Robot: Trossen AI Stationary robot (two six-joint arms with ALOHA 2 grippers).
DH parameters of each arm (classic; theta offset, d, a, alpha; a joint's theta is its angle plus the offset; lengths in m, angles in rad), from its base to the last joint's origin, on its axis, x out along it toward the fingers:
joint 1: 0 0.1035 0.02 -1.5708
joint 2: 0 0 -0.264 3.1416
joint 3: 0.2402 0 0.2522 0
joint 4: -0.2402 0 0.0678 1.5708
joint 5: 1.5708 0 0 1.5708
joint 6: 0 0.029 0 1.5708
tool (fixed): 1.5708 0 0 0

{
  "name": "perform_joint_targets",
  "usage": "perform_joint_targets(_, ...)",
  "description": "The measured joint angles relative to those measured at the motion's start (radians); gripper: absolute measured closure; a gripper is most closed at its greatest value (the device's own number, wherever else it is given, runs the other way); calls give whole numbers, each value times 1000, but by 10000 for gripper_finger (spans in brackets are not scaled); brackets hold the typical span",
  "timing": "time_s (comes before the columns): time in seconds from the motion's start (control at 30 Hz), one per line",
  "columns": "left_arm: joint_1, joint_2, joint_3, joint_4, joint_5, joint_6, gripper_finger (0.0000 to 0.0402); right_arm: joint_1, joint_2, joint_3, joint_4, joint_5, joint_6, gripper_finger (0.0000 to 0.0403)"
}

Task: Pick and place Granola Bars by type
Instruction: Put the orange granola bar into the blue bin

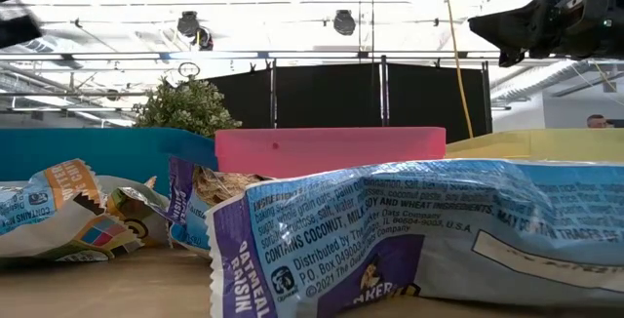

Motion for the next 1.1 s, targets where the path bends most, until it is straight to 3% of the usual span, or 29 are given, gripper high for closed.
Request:
perform_joint_targets(0.23,-52,139,0,147,115,-56,339,0,1,0,-9,0,47,403)
perform_joint_targets(0.5,-59,214,0,256,164,-80,339,1,2,0,-9,0,47,403)
perform_joint_targets(0.7,-37,233,-1,265,213,22,333,0,2,0,-7,0,40,403)
perform_joint_targets(0.83,-25,232,-1,321,269,48,287,0,2,0,-7,0,26,403)
perform_joint_targets(0.97,-7,232,-1,367,289,42,205,0,2,0,-7,0,14,403)
perform_joint_targets(1.1,8,231,-1,311,268,79,130,0,2,0,-7,0,13,403)
